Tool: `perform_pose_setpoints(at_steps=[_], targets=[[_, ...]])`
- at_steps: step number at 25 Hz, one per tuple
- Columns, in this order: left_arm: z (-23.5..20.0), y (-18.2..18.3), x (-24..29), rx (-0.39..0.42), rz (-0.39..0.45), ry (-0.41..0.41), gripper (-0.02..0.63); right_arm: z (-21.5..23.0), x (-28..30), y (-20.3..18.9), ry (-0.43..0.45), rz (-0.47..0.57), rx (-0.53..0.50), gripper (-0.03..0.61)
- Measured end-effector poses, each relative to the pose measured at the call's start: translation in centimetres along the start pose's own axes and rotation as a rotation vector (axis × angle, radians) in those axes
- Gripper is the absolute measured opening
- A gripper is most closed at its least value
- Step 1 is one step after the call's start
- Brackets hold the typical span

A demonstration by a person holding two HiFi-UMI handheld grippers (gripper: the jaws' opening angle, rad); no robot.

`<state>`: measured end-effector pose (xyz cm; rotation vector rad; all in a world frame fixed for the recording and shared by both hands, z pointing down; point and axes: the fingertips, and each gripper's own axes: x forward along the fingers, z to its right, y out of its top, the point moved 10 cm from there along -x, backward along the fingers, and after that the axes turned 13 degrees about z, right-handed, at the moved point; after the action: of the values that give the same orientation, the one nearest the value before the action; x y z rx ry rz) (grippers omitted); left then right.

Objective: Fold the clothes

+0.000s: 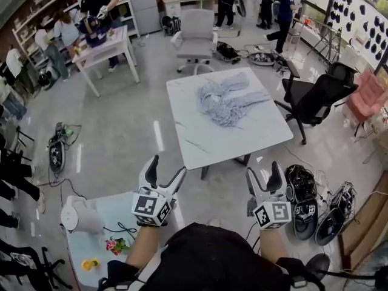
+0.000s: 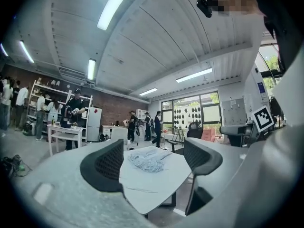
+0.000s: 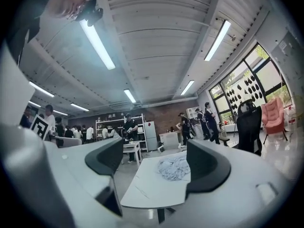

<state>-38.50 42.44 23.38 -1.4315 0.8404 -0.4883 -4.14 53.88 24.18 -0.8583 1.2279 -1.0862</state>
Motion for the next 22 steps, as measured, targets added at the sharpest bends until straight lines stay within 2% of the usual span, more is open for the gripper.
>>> perform_pose_setpoints(at_steps=[6,11,17,22], targets=[[0.5,-1.2,3.9,0.022,-0.047,-0.046,0.403,2.9,1.3,-0.8,-0.034,-0.008,0.002,0.363],[-0.5,-2.9,6.7,0.020,-0.090,-0.061,0.399,4.9,3.0,-2.6,-0.066,-0.061,-0.005,0.351],[-4.4,-5.2,11.5,-0.009,-0.077,-0.069,0.399,5.8,7.9,-4.1,-0.073,-0.063,-0.027,0.333],[-9.1,-6.1,16.4,-0.025,-0.064,-0.088,0.393,5.2,14.3,-4.6,-0.068,-0.039,-0.045,0.318]])
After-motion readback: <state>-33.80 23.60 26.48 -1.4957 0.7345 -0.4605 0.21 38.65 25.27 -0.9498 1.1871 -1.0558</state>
